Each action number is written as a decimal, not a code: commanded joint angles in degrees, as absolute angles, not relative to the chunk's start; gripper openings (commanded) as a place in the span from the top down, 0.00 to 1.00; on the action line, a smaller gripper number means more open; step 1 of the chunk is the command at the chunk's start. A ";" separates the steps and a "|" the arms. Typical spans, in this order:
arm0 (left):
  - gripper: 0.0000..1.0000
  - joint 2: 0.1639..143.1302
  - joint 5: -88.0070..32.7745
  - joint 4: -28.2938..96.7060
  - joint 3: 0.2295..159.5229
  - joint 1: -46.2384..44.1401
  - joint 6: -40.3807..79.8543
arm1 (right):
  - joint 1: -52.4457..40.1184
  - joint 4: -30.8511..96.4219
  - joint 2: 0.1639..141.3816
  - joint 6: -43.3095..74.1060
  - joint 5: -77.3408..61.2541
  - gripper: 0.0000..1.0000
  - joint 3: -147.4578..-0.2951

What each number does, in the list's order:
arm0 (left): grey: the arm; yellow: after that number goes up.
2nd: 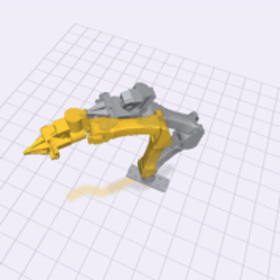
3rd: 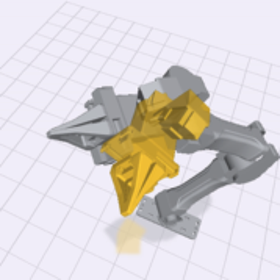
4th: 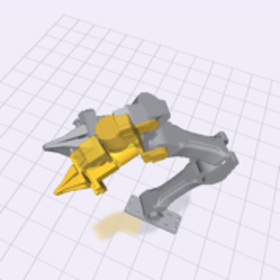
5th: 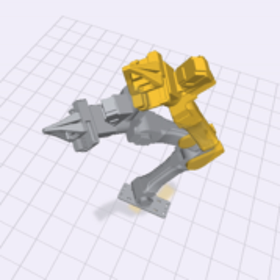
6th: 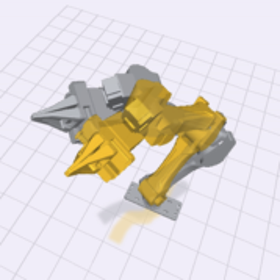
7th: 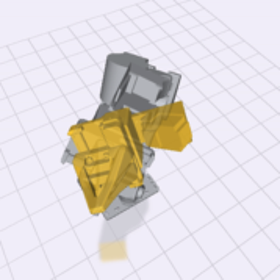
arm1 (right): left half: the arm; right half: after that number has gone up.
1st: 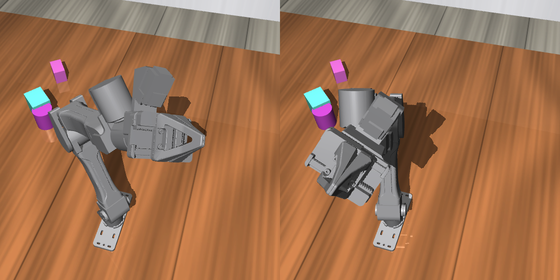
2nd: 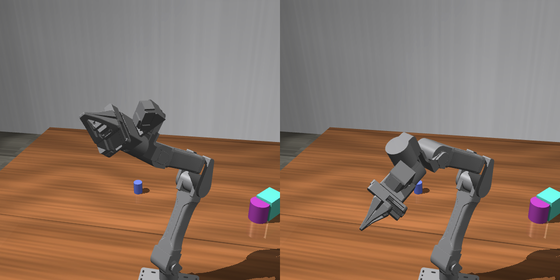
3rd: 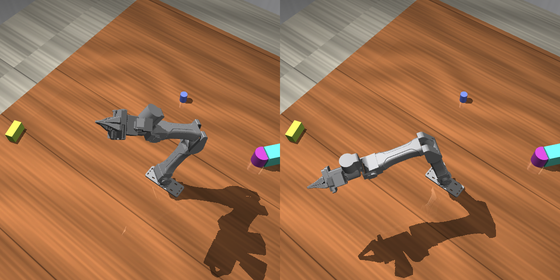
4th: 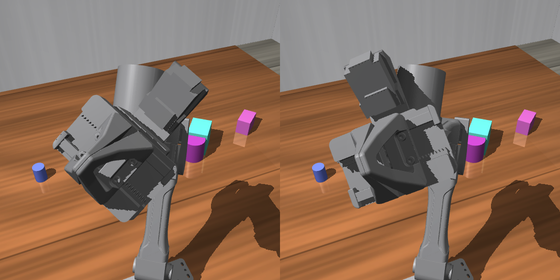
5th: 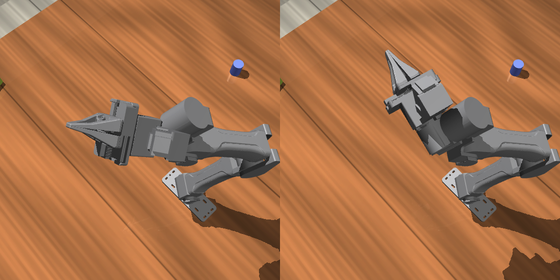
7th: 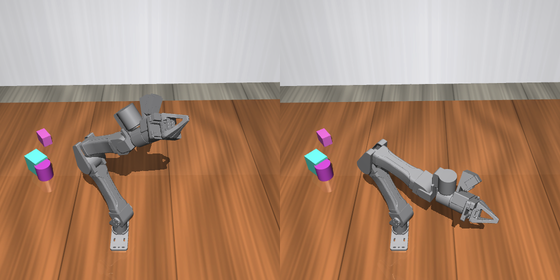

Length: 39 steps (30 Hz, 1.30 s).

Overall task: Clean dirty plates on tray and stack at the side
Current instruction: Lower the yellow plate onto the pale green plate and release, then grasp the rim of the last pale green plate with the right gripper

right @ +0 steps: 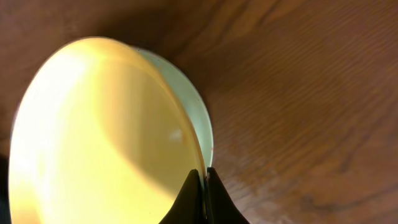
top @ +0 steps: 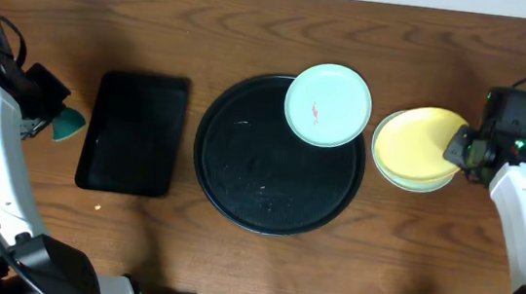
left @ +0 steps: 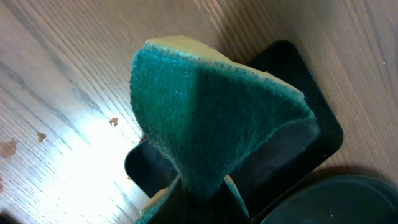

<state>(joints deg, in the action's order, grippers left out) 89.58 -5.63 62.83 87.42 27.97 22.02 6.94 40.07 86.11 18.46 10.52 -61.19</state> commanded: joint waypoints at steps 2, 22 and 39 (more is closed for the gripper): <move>0.93 89.93 -5.30 62.92 87.22 28.16 21.06 | 7.29 35.16 85.30 17.08 9.37 0.99 -55.55; 0.93 89.93 -6.81 62.13 87.22 23.29 20.97 | 4.08 35.83 88.77 6.68 -17.02 0.53 -69.60; 0.92 90.04 -6.98 62.57 87.11 9.47 10.22 | -6.46 44.84 117.73 -7.27 -16.78 0.56 -94.91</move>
<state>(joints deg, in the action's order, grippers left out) 89.58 -6.70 62.61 87.39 10.92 13.72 -5.54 45.30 114.52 -3.01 -16.16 -93.62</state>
